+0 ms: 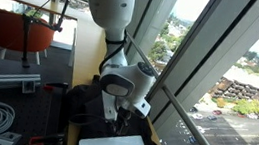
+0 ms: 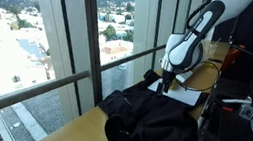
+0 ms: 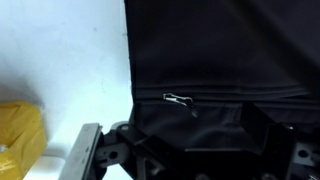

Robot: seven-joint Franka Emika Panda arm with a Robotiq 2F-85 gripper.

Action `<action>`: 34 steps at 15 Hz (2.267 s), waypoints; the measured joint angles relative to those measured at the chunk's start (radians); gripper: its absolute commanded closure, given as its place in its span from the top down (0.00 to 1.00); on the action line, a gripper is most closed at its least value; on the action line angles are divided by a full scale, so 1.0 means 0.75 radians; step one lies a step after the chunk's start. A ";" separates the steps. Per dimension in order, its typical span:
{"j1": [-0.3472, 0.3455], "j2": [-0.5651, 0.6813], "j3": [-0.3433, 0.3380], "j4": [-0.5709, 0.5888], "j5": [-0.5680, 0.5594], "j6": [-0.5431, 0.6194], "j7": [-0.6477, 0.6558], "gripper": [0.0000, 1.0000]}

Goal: Close the zipper on the jumper

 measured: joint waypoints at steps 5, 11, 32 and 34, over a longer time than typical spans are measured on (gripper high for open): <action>0.000 0.024 0.000 0.042 -0.022 0.000 0.004 1.00; 0.000 0.040 0.000 0.057 -0.042 0.000 0.008 1.00; 0.032 0.084 0.001 0.075 -0.045 0.000 0.043 0.02; 0.032 0.083 0.001 0.074 -0.048 0.000 0.043 0.02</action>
